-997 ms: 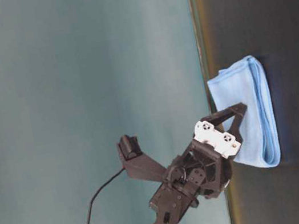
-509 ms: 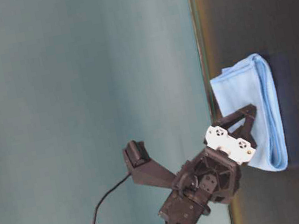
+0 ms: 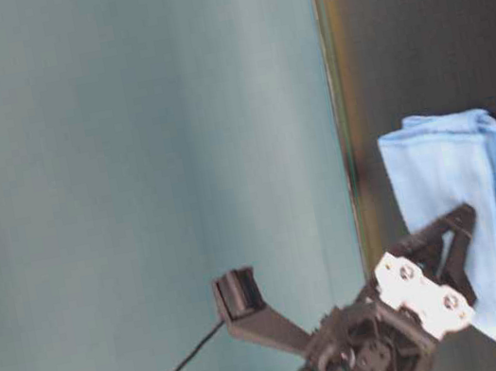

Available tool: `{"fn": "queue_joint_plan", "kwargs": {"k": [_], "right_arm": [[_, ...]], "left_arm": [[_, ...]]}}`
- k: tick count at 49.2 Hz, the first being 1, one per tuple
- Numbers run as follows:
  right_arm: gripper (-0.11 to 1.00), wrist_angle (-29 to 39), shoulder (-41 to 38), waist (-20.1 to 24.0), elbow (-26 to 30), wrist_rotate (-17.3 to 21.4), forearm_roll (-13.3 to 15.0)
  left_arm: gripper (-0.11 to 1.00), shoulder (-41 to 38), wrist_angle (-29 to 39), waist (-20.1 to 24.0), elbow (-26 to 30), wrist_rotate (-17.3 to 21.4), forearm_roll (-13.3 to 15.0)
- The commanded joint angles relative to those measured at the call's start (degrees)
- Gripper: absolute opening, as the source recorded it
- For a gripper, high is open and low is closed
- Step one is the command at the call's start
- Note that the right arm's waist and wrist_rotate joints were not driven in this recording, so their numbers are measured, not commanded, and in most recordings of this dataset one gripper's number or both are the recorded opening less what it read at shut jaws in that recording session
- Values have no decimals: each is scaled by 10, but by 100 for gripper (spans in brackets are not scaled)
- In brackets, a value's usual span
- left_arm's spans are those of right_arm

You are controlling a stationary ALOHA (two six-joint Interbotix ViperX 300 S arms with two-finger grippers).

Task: Push a blue cloth with the left arm to wipe the desk.
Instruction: 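Push the blue cloth with the left gripper toward the near-left table area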

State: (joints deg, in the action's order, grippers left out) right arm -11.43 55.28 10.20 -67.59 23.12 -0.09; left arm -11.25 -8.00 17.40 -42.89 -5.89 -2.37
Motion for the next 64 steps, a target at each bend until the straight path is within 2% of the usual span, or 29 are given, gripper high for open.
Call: {"fn": "queue_joint_plan", "kwargs": {"k": [1,20,38,52,64], "right_arm": [[1,-8,-2,0,8,0,-1],[1,-11,-3,-1,7,0,-7],[1,-17,1,0,8,0,-7],[1,-5,27,0,6,0,-7],[1,-2,55,0,-2,1,-7]], "left_arm": [[89,25,1,-29,-18,-4,-2],[89,81,11,-134,-83,-12,-1],[89,124,95,-219,-89,-11,-2],[89,134,99,-280,-93,-11,-2],[89,134,101,-313,-93,-11,-2]]}}
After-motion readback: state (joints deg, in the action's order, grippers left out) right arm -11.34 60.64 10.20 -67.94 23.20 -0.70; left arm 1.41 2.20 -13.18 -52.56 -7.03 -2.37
